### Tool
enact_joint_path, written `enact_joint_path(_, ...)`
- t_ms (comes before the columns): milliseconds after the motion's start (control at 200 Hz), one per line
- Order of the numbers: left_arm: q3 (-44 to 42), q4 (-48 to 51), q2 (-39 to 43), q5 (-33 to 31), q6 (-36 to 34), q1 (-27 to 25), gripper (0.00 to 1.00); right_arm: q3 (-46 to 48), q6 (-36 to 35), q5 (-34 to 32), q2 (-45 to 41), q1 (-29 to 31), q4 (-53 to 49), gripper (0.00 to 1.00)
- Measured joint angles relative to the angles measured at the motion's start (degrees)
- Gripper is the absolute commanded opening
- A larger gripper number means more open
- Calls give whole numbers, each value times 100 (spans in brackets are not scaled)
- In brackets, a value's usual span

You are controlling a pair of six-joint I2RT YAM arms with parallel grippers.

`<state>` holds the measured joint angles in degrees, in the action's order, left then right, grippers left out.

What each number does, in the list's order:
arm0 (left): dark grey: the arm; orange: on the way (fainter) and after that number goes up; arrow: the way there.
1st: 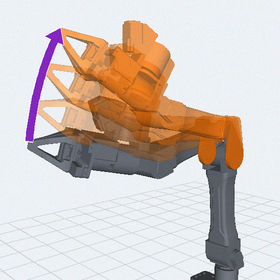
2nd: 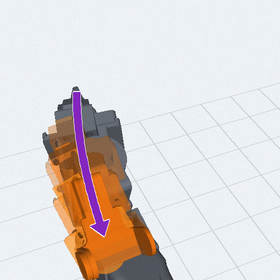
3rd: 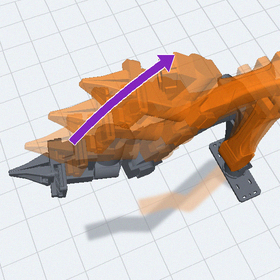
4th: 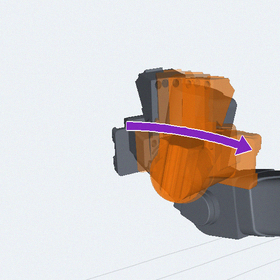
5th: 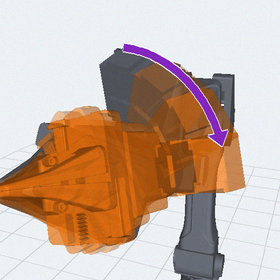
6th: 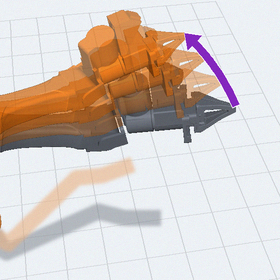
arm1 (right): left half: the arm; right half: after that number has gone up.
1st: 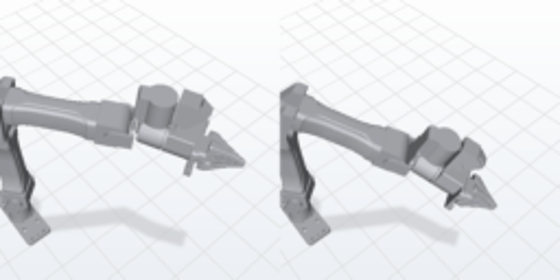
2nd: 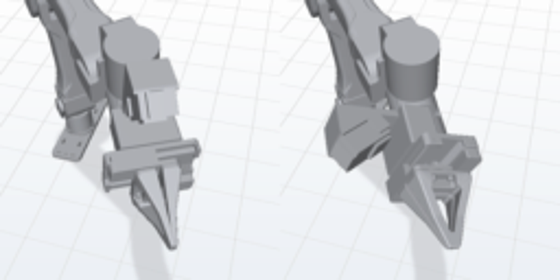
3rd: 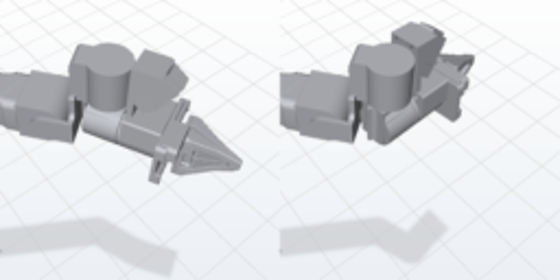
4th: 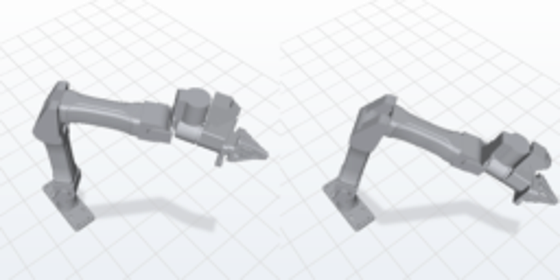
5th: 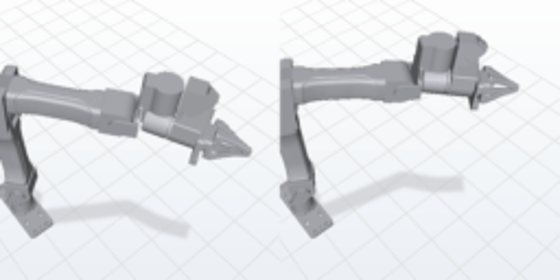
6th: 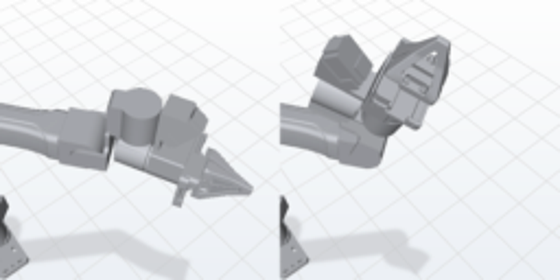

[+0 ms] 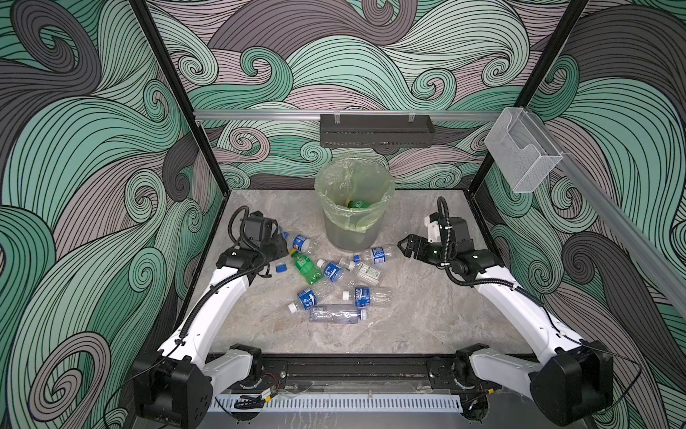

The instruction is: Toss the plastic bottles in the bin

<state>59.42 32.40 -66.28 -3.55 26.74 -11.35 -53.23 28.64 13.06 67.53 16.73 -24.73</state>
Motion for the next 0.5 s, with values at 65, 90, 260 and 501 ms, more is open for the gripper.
enact_joint_path(65,944,9,-402,251,-160,0,51,4,22,0,0,0,28,91)
enact_joint_path(90,1377,-4,-616,391,-205,-2,51,4,37,2,0,0,44,91)
enact_joint_path(260,4345,-76,-2304,1362,-251,-168,80,114,118,0,0,2,142,91)
enact_joint_path(501,6623,411,-3818,2636,-295,-629,92,146,131,-37,0,2,-13,92)
